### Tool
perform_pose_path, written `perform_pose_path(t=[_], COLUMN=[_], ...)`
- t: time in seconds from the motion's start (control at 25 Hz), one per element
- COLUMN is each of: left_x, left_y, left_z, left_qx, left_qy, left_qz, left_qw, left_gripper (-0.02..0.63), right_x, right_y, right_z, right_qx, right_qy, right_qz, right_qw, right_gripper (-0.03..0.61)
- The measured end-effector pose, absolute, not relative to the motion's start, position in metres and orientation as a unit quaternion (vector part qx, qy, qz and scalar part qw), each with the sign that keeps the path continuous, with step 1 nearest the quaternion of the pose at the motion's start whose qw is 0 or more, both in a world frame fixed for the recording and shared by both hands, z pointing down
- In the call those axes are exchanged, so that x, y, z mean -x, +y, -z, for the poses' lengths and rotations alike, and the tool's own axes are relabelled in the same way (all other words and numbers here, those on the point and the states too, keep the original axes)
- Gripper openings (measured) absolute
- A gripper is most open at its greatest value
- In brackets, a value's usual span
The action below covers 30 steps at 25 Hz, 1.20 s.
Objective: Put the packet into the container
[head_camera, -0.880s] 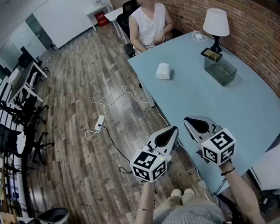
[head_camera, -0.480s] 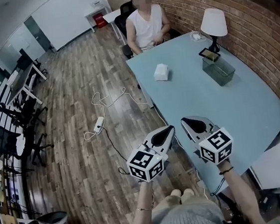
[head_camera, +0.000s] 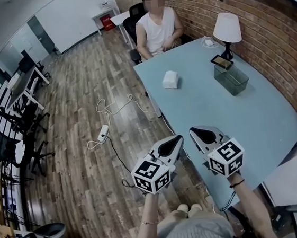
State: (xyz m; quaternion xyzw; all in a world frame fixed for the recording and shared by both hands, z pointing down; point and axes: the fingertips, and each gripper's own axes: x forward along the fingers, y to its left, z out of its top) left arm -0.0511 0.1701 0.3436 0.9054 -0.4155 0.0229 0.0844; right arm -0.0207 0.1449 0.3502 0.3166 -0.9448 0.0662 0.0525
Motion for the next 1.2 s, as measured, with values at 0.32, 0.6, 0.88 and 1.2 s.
perform_pose_path(t=[0.32, 0.6, 0.88, 1.2], left_x=[0.056, 0.068, 0.098, 0.151], left_y=[0.161, 0.135, 0.081, 0.022], left_z=[-0.336, -0.344, -0.358, -0.341], left_qx=[-0.896, -0.898, -0.92, -0.942], left_qy=[-0.435, -0.43, -0.38, -0.325], left_qz=[-0.032, -0.027, -0.029, -0.031], left_qw=[0.079, 0.086, 0.09, 0.08], left_gripper=[0.009, 0.009, 0.009, 0.009], right_x=[0.03, 0.043, 0.062, 0.109], right_y=[0.139, 0.117, 0.062, 0.002], right_z=[-0.341, -0.353, -0.368, -0.347], right_qx=[-0.298, -0.299, -0.355, -0.41], right_qy=[-0.951, -0.948, -0.926, -0.905], right_qz=[-0.077, -0.11, -0.123, -0.111], right_qw=[0.03, 0.024, 0.033, 0.021], right_gripper=[0.012, 0.012, 0.012, 0.012])
